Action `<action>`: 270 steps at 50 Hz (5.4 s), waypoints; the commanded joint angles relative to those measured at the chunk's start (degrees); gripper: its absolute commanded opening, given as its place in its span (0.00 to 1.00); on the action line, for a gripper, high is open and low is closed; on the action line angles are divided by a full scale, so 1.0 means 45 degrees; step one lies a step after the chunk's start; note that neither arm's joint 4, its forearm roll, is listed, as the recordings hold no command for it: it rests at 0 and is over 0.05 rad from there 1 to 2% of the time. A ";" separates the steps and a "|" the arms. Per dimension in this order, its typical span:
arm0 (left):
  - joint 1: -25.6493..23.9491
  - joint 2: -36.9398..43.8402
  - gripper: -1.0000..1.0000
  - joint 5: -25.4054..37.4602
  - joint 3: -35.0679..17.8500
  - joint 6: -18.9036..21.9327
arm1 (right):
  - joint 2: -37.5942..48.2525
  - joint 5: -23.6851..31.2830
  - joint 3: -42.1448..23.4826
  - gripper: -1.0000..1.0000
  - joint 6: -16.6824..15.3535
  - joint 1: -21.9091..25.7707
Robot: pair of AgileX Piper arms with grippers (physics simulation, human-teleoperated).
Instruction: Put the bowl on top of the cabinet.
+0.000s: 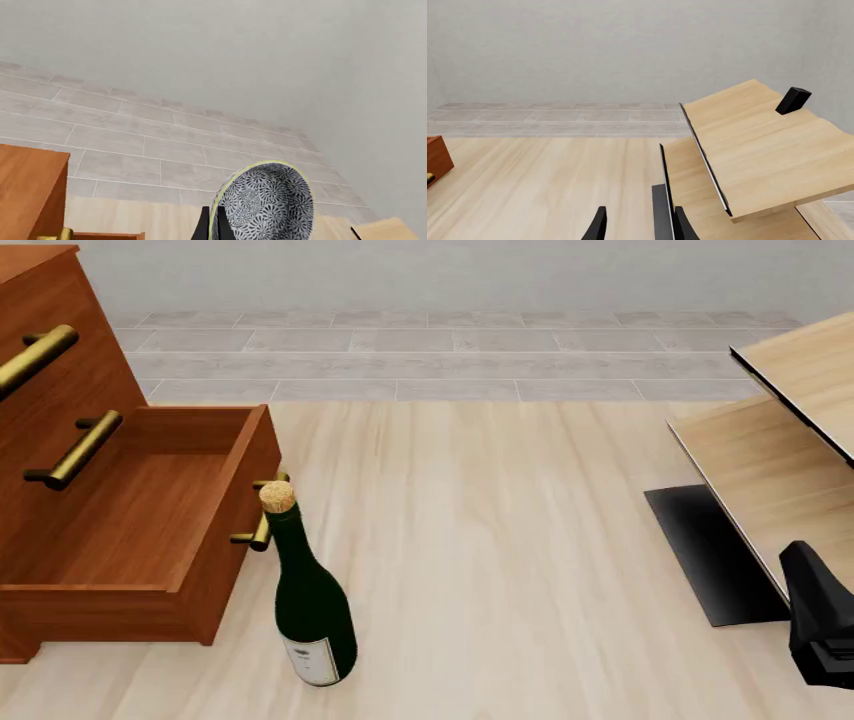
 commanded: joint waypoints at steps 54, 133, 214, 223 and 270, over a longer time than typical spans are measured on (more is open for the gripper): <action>0.5068 -0.1766 0.00 -0.0128 0.0614 -0.6799 | 0.0001 0.0000 0.0000 1.00 0.0000 0.0001; 1.0261 -0.0216 0.00 0.5235 -0.3576 -0.6279 | -0.0003 0.0000 0.0000 1.00 0.0004 -0.0001; 1.0898 0.1298 0.00 0.4263 -0.0430 -0.6037 | 0.0000 0.0000 0.0000 1.00 0.0001 0.0001; 1.1035 0.1520 0.00 0.3856 0.0061 -0.6135 | 0.0001 0.0000 0.0000 1.00 -0.0001 -0.0001; 1.0824 0.2351 0.00 0.2944 0.0524 -0.6429 | 0.0002 0.0000 0.0000 1.00 -0.0002 0.0001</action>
